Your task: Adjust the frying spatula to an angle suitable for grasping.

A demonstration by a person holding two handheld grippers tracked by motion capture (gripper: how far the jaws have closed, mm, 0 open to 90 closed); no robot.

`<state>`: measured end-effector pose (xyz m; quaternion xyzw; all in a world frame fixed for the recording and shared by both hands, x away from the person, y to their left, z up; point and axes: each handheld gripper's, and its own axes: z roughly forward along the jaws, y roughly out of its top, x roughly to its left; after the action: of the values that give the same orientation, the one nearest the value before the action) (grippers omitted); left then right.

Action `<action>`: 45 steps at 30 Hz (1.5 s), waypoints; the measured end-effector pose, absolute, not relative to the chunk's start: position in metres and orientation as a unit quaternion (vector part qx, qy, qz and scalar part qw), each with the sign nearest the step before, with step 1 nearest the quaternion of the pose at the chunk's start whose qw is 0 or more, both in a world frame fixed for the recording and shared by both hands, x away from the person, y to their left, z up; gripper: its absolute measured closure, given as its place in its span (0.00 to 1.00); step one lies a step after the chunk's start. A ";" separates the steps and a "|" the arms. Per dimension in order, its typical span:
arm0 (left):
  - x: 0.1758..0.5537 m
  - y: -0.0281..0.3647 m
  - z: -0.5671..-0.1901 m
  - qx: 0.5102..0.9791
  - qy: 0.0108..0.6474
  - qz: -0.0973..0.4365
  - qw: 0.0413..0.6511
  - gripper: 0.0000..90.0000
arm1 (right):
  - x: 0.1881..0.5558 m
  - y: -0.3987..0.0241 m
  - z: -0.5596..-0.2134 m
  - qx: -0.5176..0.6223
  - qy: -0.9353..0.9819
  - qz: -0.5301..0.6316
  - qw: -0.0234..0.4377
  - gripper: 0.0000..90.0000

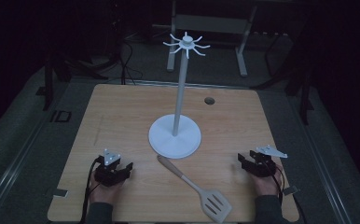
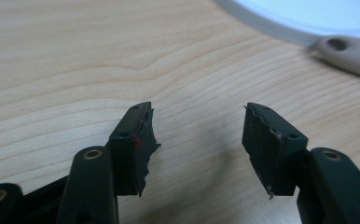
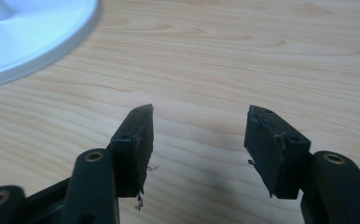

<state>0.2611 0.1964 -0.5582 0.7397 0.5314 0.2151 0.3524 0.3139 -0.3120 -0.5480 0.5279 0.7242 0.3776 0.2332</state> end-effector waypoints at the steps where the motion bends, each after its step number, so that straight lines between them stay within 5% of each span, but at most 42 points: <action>1: 0.259 0.198 -0.556 0.738 0.531 0.213 0.357 0.49 | 0.313 -0.310 -0.546 0.525 0.726 0.380 0.229 0.49; 7: 0.252 0.203 -0.549 0.733 0.524 0.208 0.382 0.48 | 0.307 -0.302 -0.537 0.508 0.738 0.379 0.231 0.52; 14: 0.244 0.207 -0.546 0.734 0.522 0.207 0.382 0.48 | 0.295 -0.274 -0.521 0.458 0.770 0.321 0.307 0.54; 29: 0.236 0.214 -0.545 0.732 0.516 0.219 0.387 0.52 | 0.280 -0.230 -0.505 0.409 0.807 0.318 0.285 0.63; 45: 0.235 0.212 -0.543 0.735 0.504 0.225 0.393 0.53 | 0.280 -0.195 -0.482 0.361 0.837 0.362 0.195 0.66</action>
<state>0.2350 0.2125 -0.5433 0.7355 0.5042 0.2247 0.3929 0.2799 -0.1951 -0.4820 0.3611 0.8370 0.3619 0.1951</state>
